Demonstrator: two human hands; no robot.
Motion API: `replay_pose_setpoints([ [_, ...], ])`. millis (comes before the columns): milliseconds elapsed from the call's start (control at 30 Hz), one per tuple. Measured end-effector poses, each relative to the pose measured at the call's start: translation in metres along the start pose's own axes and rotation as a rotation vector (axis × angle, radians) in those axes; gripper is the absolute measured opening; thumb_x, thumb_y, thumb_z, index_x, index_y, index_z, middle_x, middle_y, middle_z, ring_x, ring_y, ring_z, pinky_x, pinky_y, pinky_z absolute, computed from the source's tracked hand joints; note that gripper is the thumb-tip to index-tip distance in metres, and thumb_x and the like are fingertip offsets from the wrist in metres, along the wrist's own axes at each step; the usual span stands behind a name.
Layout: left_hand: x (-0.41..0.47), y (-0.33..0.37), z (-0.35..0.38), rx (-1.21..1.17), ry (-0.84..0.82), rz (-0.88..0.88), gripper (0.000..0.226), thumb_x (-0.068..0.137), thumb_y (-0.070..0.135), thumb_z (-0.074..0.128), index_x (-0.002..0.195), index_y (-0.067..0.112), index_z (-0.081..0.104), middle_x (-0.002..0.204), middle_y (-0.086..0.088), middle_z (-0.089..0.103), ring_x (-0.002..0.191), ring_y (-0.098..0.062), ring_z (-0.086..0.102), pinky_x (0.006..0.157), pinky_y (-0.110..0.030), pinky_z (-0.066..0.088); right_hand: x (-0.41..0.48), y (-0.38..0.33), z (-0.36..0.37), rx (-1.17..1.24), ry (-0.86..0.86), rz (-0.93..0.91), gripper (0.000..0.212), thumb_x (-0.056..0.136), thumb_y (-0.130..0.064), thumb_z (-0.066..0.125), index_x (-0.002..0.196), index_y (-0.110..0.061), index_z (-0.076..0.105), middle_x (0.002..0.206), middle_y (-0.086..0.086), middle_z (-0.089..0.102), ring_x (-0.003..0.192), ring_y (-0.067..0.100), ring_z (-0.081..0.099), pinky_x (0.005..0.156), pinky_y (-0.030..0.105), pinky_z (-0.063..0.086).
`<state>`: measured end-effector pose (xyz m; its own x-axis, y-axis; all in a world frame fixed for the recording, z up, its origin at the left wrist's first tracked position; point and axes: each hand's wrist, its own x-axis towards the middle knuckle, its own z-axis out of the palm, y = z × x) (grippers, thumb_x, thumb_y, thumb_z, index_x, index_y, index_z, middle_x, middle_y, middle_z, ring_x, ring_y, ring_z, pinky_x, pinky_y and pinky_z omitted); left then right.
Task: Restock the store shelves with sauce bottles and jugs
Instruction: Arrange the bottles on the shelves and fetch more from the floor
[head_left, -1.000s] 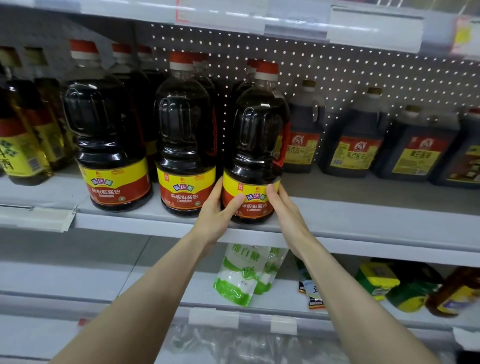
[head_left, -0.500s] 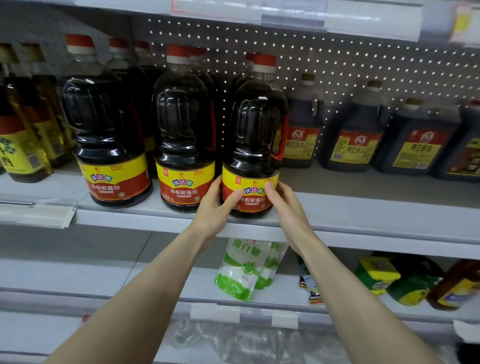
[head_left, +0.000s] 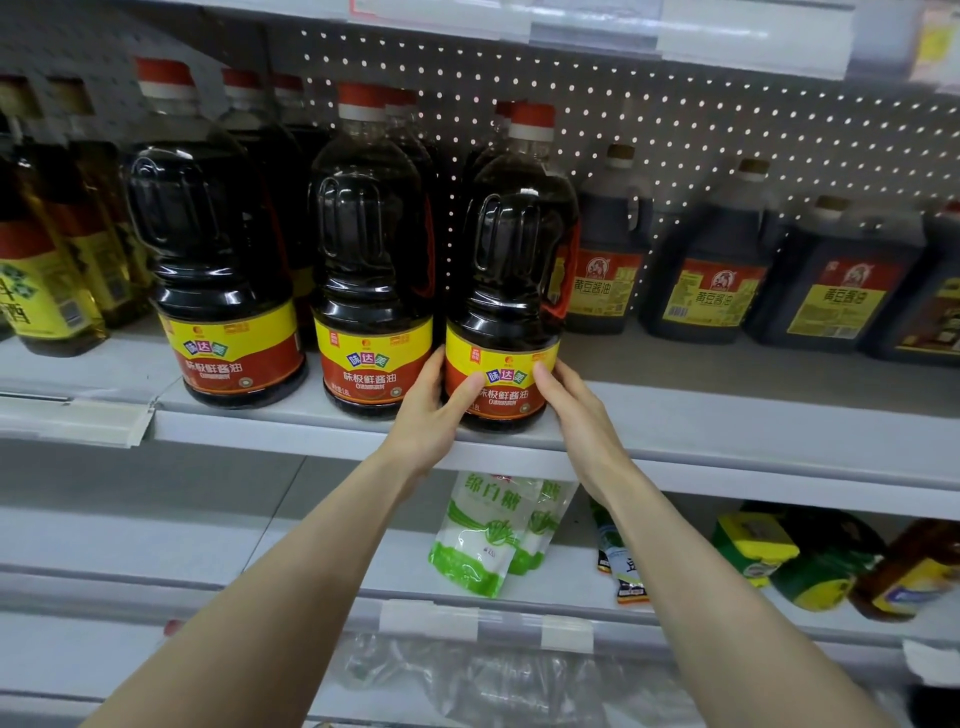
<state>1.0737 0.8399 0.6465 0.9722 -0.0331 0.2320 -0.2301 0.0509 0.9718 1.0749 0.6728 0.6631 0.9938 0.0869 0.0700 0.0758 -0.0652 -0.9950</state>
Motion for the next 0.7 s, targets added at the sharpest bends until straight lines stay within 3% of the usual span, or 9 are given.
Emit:
replay_pose_setpoints([
  [133,0.0004,-0.0005,-0.0001,0.007,-0.012,0.008,0.047,0.095,0.026,0.056,0.138,0.033,0.04,0.132,0.016,0.054,0.12,0.003,0.052,0.099,-0.022,0.043,0.0001,0.001,0.0002,-0.056,-0.018,-0.014,0.067,0.082,-0.062,0.052,0.143,-0.037,0.042,0.136,-0.015,0.053,0.125,0.006,0.048,0.108,0.033,0.038],
  [267,-0.0001,-0.0007,0.0014,0.001,0.002,0.015,0.052,0.094,0.028,0.057,0.143,0.027,0.039,0.135,0.013,0.054,0.122,0.002,0.051,0.099,-0.022,0.044,0.003,-0.0008,-0.0008,-0.063,-0.051,-0.004,0.055,0.093,-0.053,0.047,0.145,-0.039,0.035,0.131,-0.019,0.05,0.124,0.004,0.046,0.103,0.026,0.036],
  [500,-0.0006,0.0005,0.0028,-0.009,0.023,0.0,0.054,0.093,0.026,0.058,0.143,0.026,0.038,0.131,0.015,0.054,0.119,0.004,0.052,0.094,-0.017,0.045,0.0034,0.0013,-0.0007,-0.065,-0.04,0.004,0.057,0.093,-0.054,0.047,0.146,-0.039,0.033,0.134,-0.017,0.049,0.124,0.004,0.044,0.102,0.026,0.035],
  [700,-0.0007,-0.0018,0.0033,0.007,0.058,-0.015,0.059,0.091,0.03,0.061,0.145,0.021,0.038,0.135,0.011,0.054,0.12,0.002,0.051,0.095,-0.018,0.045,0.0045,0.0,-0.0022,-0.047,-0.076,0.001,0.052,0.096,-0.048,0.046,0.145,-0.038,0.034,0.123,-0.022,0.052,0.118,0.001,0.047,0.095,0.02,0.037],
])
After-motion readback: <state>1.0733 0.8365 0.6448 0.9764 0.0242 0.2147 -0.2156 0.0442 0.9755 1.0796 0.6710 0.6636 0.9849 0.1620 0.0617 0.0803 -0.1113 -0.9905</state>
